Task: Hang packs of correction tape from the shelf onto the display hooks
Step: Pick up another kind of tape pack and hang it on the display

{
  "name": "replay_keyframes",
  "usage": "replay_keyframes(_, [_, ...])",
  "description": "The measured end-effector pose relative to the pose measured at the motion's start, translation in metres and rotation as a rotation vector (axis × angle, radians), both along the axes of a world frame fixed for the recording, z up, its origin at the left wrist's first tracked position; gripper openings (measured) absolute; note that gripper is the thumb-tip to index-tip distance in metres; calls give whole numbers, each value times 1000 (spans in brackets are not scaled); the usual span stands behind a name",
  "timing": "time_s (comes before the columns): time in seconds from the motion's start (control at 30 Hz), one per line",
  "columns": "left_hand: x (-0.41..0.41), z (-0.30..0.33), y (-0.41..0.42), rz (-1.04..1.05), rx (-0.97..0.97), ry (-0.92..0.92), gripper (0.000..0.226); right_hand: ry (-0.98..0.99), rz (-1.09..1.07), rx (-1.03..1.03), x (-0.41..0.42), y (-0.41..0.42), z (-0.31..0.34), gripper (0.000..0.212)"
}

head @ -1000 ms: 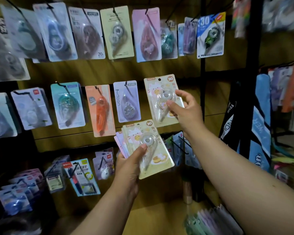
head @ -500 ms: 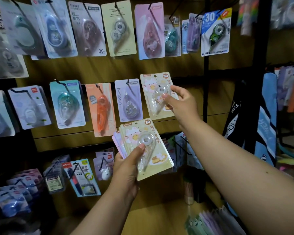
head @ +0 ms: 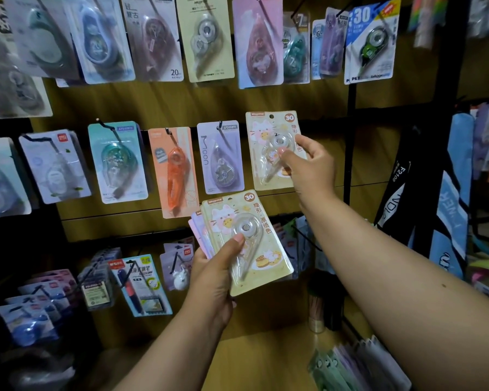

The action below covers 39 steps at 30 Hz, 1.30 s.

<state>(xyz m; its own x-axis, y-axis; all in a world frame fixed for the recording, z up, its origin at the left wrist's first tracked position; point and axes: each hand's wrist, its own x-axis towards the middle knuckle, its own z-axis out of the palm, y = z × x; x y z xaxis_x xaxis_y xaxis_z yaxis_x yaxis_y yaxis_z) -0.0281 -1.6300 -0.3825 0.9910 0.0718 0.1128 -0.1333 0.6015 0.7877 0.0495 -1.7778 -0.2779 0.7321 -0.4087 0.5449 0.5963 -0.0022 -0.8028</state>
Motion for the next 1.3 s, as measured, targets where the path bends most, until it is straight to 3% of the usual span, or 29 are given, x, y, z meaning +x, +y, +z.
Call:
replay_keyframes(0.17, [2,-2,2,1,13,5,64,17,45,32,0,-2,4,42])
replay_keyframes(0.4, [3,-4,2,-7,0,8,45,63,68,12,12,-3,9,44])
replay_keyframes(0.63, [6,-4,3,-25,-13,8,57,136,-30,-195,41,3,4,51])
replay_keyframes(0.87, [10,-3,5,-9,5,3,56,264,120,-316,52,6,-3,66])
replay_keyframes(1.0, [12,-1,5,1,-2,-16,59,265,-5,-412,26,4,-18,69])
replay_keyframes(1.3, [10,5,1,17,21,-66,65,400,419,-284,-51,14,-63,40])
